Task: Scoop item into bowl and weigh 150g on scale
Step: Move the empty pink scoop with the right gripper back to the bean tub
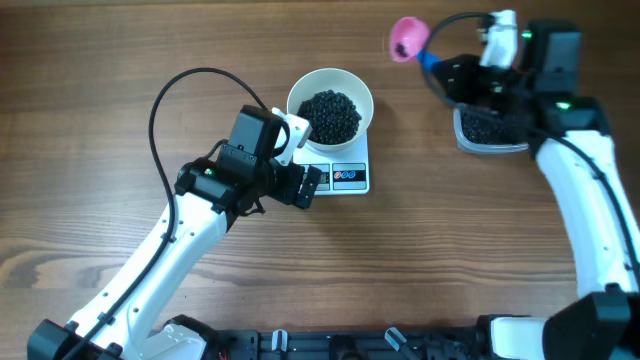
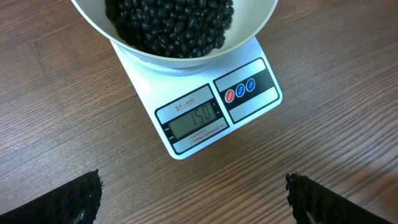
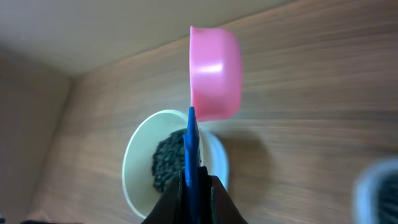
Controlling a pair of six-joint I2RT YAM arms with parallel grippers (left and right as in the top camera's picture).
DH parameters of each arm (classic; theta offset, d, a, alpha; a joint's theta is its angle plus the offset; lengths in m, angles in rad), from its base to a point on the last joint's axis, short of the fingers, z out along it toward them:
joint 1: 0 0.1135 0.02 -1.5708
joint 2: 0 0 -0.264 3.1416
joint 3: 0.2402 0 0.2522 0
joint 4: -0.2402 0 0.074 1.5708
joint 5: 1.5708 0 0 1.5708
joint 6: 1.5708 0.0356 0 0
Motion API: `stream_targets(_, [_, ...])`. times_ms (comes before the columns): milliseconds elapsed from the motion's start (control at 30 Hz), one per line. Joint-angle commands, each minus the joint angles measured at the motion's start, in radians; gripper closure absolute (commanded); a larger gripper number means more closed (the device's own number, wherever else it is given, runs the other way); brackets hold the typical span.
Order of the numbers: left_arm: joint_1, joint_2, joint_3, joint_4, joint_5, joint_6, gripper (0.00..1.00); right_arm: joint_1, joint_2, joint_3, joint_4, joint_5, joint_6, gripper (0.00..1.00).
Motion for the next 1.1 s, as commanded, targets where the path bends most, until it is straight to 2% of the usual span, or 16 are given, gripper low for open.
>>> stream_targets(0, [0.005, -0.009, 0.015, 0.003, 0.012, 0.008, 0.0, -0.095, -0.048, 0.003, -0.029, -0.027, 0.008, 0.96])
stream_targets(233, [0.005, -0.009, 0.015, 0.003, 0.012, 0.008, 0.0, -0.28, -0.057, 0.003, -0.159, -0.027, -0.006, 0.96])
stream_targets(400, [0.005, -0.009, 0.015, 0.003, 0.012, 0.008, 0.0, -0.383, -0.056, 0.003, -0.257, -0.027, -0.123, 0.96])
stream_targets(467, [0.005, -0.009, 0.015, 0.003, 0.012, 0.008, 0.0, -0.412, -0.053, 0.003, -0.293, -0.027, -0.128, 0.96])
stream_targets(833, [0.005, -0.009, 0.015, 0.003, 0.012, 0.008, 0.0, -0.426, 0.043, 0.003, -0.456, -0.027, -0.126, 0.96])
stream_targets(1067, [0.005, -0.009, 0.015, 0.003, 0.012, 0.008, 0.0, -0.426, 0.112, 0.003, -0.456, -0.027, -0.122, 0.96])
